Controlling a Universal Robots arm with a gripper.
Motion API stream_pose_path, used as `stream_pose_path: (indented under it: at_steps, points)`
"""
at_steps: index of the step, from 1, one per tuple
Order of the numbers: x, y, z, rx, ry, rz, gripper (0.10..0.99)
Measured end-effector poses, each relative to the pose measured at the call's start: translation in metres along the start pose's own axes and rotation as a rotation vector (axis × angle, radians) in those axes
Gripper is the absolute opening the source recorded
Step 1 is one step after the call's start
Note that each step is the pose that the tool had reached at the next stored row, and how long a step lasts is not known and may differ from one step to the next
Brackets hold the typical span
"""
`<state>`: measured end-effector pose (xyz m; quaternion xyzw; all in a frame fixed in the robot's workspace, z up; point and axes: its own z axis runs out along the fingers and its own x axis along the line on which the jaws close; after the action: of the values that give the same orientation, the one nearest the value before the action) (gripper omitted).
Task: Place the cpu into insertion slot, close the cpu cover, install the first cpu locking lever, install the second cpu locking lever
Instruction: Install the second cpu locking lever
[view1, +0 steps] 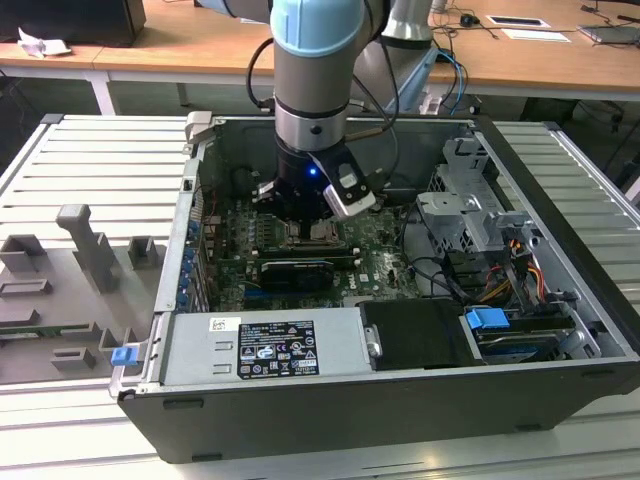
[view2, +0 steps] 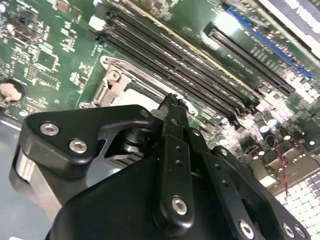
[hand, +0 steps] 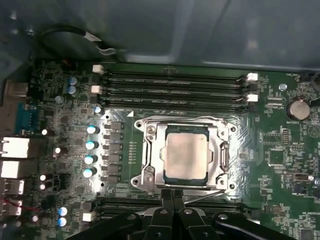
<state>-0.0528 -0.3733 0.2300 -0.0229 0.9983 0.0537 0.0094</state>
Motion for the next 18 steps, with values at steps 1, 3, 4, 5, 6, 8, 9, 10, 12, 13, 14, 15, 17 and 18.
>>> stream_pose_path:
  at_steps: [1,3,4,5,6,8,9,10,12,13,14,15,17,18]
  points:
    - [0.0009,-0.0012,-0.0001,0.0,0.0,0.0,0.102]
    - [0.0053,-0.0059,-0.0005,-0.003,0.0,-0.001,0.102]
    - [0.0069,-0.0065,-0.0004,-0.006,-0.0001,-0.002,0.102]
    - [0.0098,-0.0072,0.0003,-0.018,-0.0004,-0.004,0.102]
    - [0.0121,-0.0073,0.0024,-0.026,-0.0005,-0.008,0.102]
    - [0.0131,-0.0078,0.0067,-0.027,0.0001,-0.012,0.102]
    - [0.0133,-0.008,0.0086,-0.027,0.0003,-0.013,0.102]
    - [0.0135,-0.0082,0.0103,-0.027,0.0004,-0.014,0.102]
    - [0.014,-0.0092,0.012,-0.037,0.0002,-0.016,0.102]
    - [0.015,-0.0113,0.0124,-0.056,-0.0007,-0.017,0.102]
    - [0.0165,-0.014,0.0127,-0.072,-0.0019,-0.017,0.102]
    - [0.0175,-0.0171,0.0131,-0.083,-0.0025,-0.017,0.102]
    - [0.0181,-0.0204,0.0144,-0.101,-0.0036,-0.017,0.102]
    - [0.0189,-0.0213,0.0147,-0.109,-0.0045,-0.017,0.102]
